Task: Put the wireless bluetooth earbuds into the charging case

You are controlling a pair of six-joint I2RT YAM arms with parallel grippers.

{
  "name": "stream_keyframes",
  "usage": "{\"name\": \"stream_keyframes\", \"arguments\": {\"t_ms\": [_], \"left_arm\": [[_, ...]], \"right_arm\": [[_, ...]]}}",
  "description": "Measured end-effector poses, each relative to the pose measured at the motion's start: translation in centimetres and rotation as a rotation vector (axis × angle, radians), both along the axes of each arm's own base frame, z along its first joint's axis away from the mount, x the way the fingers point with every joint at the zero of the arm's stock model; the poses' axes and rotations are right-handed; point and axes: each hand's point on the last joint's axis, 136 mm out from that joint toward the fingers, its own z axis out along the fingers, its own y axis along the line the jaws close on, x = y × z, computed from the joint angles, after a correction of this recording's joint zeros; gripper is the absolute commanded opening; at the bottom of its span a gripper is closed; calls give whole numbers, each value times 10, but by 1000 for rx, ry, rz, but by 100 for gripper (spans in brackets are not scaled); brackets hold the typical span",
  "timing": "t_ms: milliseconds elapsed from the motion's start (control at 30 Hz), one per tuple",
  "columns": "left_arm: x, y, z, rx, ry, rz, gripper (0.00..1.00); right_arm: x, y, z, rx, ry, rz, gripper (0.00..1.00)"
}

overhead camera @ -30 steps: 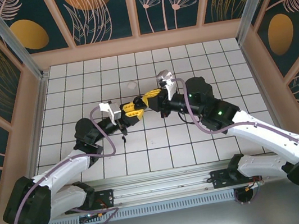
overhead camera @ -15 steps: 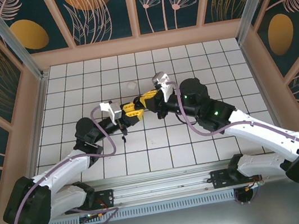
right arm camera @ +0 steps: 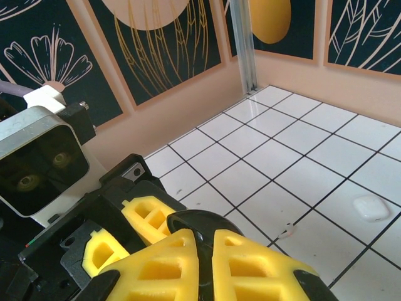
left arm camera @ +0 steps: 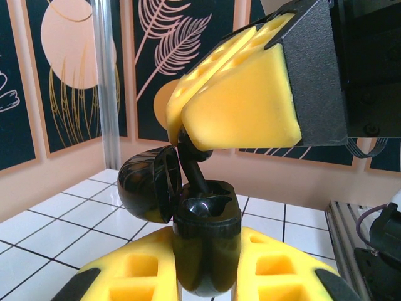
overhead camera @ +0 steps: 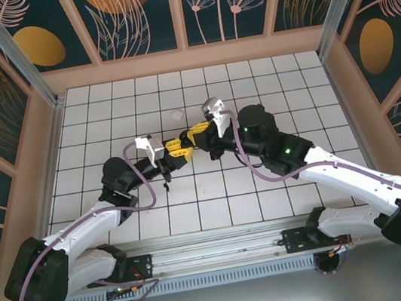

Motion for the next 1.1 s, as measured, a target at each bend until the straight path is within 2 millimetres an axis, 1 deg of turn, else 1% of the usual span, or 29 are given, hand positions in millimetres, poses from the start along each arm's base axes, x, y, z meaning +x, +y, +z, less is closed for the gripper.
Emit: {"name": "stream_keyframes", "arguments": {"t_ms": [267,367,833,1100], "left_arm": [[-1,1,7,-26,-24,2,0],[-1,2,7,-27,-40,11,0],[12,7,6,12,-152,117,0],[22,11,2,39,-169,179,0]], "right_arm": [[-4,-4,8,15,-14,-1,9],[-5,-4,9,17,-17,-2,8],[4,-8,11,14,-38,-61,8],[6,-8,21,27,-50,-71,9]]}}
